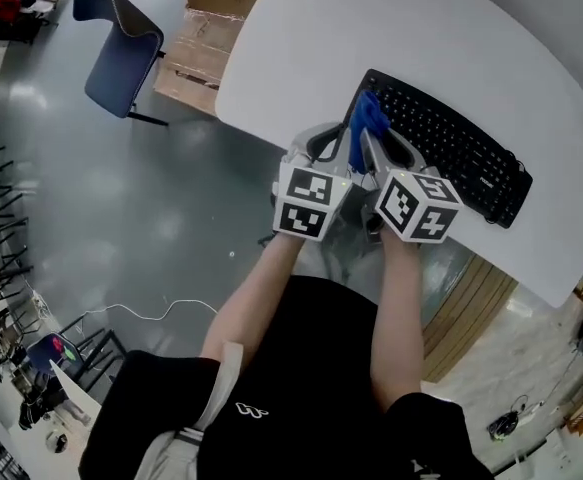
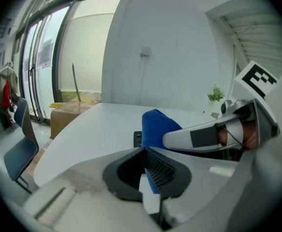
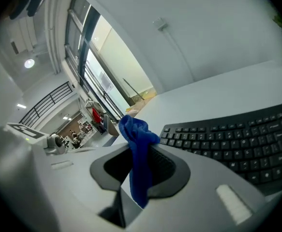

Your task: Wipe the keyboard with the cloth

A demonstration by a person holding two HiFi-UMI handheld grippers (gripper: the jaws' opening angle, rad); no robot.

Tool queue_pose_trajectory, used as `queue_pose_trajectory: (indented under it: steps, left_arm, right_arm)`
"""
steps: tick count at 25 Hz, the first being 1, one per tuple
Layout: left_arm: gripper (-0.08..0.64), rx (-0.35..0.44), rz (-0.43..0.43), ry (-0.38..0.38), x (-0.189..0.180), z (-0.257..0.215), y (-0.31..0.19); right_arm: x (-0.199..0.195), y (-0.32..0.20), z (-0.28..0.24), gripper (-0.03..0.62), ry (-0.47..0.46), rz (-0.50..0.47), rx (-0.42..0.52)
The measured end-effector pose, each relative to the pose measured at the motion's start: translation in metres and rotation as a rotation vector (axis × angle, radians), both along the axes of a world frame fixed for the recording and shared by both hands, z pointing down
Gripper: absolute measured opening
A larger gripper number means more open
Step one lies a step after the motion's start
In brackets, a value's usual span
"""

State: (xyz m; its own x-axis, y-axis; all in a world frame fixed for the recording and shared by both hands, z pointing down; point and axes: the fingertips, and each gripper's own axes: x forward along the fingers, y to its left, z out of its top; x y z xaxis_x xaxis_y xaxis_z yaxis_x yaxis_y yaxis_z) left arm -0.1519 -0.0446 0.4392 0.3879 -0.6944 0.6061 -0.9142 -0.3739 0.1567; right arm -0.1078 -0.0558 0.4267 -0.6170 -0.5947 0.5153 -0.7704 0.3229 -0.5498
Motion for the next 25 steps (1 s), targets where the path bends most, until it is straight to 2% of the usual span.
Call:
queue_pose_trajectory:
  steps: [5,13,25]
  left_arm:
    - [-0.002,-0.062,0.006,0.020,-0.021,0.041,-0.002]
    - [-0.002,-0.104,0.072,0.024,-0.002,0.063,0.003]
    - [-0.002,-0.128,0.145,-0.022,0.036,0.066,0.011]
  right_arm:
    - [-0.027,-0.004,0.039,0.083,0.076,-0.030,-0.029]
    - [-0.012,-0.004,0.053,0.084,0.155,-0.009,-0.040]
    - [0.030,0.007,0.060,0.084,0.136,0.042,-0.084]
